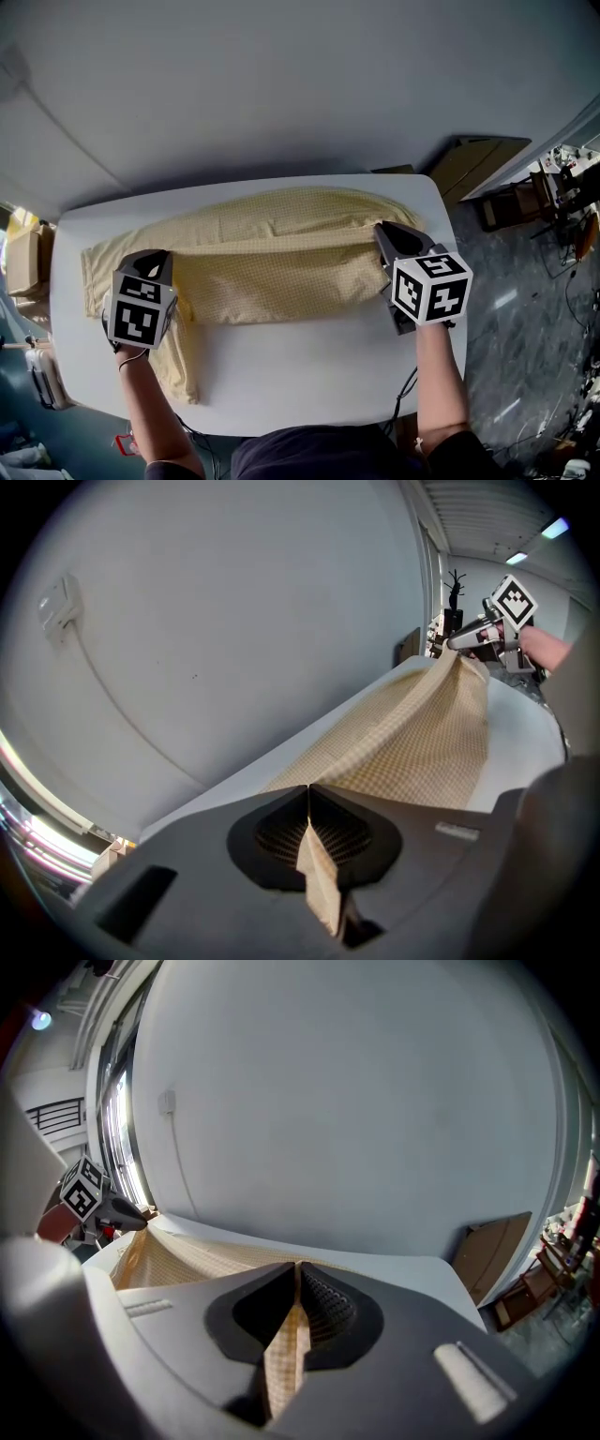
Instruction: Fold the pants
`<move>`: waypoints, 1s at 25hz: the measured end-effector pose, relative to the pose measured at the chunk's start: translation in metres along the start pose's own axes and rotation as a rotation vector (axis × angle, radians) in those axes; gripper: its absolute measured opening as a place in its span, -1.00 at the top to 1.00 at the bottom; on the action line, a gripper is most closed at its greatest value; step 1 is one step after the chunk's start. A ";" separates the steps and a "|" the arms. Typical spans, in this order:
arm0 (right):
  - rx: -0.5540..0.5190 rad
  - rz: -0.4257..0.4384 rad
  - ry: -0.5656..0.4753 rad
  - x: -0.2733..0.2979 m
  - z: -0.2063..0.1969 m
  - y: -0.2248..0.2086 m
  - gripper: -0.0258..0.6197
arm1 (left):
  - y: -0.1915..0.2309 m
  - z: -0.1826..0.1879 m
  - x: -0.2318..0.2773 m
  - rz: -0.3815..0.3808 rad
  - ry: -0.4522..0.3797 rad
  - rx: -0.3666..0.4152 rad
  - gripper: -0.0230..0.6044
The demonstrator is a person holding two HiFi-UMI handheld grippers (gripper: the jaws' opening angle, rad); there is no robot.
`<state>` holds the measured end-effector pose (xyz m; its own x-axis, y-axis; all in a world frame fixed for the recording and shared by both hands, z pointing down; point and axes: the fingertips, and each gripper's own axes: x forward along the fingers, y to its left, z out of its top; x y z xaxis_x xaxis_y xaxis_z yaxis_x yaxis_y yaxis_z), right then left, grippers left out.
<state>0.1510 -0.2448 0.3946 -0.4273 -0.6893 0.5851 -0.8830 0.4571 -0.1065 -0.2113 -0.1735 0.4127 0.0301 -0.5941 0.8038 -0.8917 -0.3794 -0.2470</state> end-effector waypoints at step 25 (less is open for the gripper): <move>0.112 -0.034 0.060 0.124 -0.017 -0.027 0.76 | 0.036 -0.002 0.115 0.000 0.037 -0.122 0.86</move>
<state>0.1254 -0.3337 0.4837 -0.3877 -0.6671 0.6362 -0.9143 0.3661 -0.1733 -0.2403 -0.2542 0.4976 0.0156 -0.5669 0.8236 -0.9401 -0.2889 -0.1811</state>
